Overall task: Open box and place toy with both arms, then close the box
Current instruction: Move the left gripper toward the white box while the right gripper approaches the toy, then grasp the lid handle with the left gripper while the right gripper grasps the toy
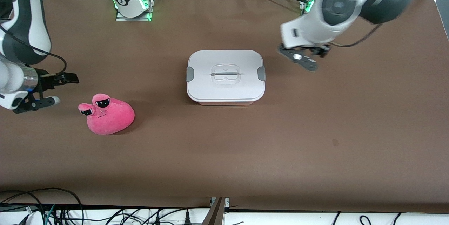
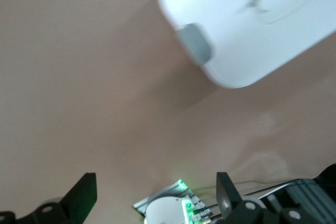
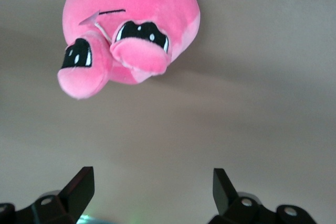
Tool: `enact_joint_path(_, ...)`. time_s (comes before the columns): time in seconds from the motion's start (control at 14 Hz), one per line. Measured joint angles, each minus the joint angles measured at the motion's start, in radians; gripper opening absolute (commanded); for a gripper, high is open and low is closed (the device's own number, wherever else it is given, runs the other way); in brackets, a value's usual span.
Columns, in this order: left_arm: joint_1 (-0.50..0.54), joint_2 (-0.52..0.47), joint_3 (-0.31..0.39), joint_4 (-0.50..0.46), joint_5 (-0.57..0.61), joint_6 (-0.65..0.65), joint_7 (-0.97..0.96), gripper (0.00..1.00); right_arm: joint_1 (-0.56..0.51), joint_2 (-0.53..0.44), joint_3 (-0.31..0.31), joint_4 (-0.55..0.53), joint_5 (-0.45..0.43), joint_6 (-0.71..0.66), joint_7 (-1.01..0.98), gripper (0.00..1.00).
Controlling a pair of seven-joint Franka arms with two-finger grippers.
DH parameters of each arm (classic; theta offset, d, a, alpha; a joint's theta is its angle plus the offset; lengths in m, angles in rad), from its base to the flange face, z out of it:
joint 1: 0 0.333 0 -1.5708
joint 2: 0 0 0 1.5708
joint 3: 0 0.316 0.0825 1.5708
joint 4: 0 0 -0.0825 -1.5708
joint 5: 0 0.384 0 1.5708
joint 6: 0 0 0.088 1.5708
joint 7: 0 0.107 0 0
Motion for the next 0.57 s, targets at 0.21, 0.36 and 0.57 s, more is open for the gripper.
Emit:
enact_joint_path(0.21,-0.140,0.108,-0.003,0.048,0.000,0.130,0.002,1.00,-0.001,0.000,0.000,-0.078,0.001,0.116,-0.071,1.00)
enact_joint_path(0.36,-0.180,0.165,-0.004,0.062,0.000,0.235,0.020,1.00,-0.001,0.000,0.000,-0.129,0.001,0.183,-0.094,1.00)
enact_joint_path(0.57,-0.180,0.225,-0.002,0.066,-0.002,0.412,0.189,1.00,-0.001,0.000,0.001,-0.201,0.002,0.282,-0.107,1.00)
